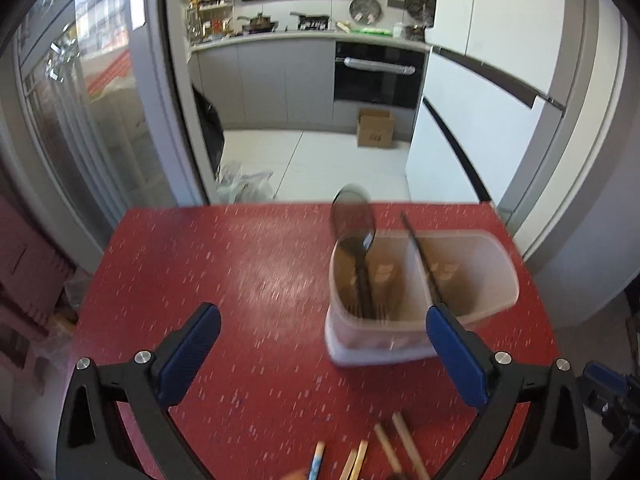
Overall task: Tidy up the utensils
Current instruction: 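Move both open tools back to the remaining utensils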
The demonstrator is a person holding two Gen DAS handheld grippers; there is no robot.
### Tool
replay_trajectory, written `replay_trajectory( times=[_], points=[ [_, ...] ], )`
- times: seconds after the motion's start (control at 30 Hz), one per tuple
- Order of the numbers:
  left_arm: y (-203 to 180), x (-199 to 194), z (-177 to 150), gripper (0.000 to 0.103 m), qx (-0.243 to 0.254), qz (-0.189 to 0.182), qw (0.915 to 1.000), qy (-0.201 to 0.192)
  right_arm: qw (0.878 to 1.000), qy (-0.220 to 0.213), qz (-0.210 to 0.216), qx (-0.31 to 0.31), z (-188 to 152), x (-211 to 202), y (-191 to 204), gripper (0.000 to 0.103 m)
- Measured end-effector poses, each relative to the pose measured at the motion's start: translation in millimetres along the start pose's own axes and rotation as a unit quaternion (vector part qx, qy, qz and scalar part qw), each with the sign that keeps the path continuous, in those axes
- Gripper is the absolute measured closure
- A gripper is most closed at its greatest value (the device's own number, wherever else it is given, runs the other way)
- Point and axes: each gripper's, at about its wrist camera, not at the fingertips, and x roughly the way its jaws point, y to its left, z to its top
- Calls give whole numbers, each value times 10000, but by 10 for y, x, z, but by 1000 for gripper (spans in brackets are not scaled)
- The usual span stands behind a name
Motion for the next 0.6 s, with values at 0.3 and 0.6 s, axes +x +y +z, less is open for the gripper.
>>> replay_trajectory(
  times=[0.3,0.6],
  points=[
    [399,-66,-1117,0,24,133,9899,1410,9914,1309,-75,-50,-443,203,70,49],
    [701,14,-1778,0,-266,336,9767,2104,9723,2332,-159,25,-921,526,129,49]
  ],
)
